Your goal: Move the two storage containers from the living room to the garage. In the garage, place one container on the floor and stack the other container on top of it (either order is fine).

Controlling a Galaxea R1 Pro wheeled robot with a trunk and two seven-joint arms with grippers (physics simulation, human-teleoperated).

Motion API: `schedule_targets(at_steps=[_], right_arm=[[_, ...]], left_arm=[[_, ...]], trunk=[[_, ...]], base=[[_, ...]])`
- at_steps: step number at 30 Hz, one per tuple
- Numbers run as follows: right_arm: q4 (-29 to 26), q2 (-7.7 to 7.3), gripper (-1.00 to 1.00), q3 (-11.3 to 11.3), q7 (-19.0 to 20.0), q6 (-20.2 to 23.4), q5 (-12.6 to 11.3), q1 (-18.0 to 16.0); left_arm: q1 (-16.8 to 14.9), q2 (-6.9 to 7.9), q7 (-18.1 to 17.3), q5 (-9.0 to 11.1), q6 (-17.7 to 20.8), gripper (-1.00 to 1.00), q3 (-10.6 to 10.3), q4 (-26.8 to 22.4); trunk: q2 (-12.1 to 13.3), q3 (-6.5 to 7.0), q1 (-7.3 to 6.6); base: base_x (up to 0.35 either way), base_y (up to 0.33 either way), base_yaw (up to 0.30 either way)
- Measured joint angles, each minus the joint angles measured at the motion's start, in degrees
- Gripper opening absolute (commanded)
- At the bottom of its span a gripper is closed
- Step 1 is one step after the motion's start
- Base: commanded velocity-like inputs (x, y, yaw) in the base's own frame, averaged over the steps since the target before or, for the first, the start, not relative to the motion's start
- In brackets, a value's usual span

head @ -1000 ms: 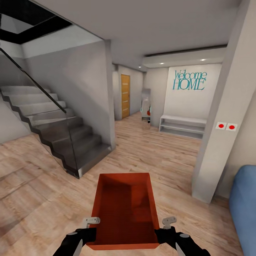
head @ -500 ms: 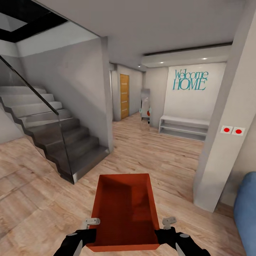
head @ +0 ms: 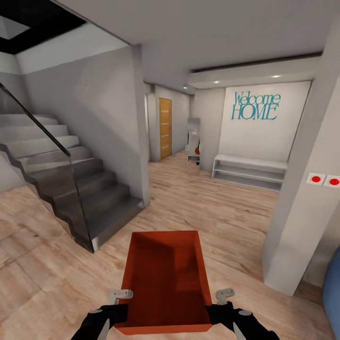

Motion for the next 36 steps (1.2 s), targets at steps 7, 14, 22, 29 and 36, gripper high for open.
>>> schedule_targets(at_steps=[7, 14, 22, 29, 36], right_arm=[[0.00, 0.00, -1.00, -0.03, 0.00, -0.02, 0.00, 0.02], [0.00, 0.00, -1.00, 0.03, -0.02, 0.01, -0.06, 0.00], [0.00, 0.00, -1.00, 0.05, -0.03, 0.01, -0.08, 0.00], [0.06, 0.00, -1.00, 0.14, -0.07, -0.05, -0.22, 0.01], [0.10, 0.03, -1.00, 0.19, -0.13, -0.09, -0.30, 0.01]], left_arm=[[0.00, 0.01, 0.01, 0.00, -0.01, -1.00, -0.04, 0.01], [0.00, 0.01, -0.01, 0.00, -0.01, -1.00, -0.01, 0.01], [0.00, 0.02, -0.01, 0.01, -0.01, -1.00, -0.02, 0.00], [0.00, 0.03, -0.01, -0.01, -0.01, -1.00, -0.05, 0.00], [-0.01, 0.09, -0.06, 0.00, -0.01, -1.00, -0.07, 0.00]], trunk=[[0.00, 0.00, 0.00], [0.00, 0.00, 0.00], [0.00, 0.00, 0.00], [0.00, 0.00, 0.00], [0.00, 0.00, 0.00]], base=[[0.325, -0.059, 0.000], [0.325, -0.088, 0.000], [0.325, -0.089, 0.000], [0.325, -0.089, 0.000], [0.325, -0.089, 0.000]])
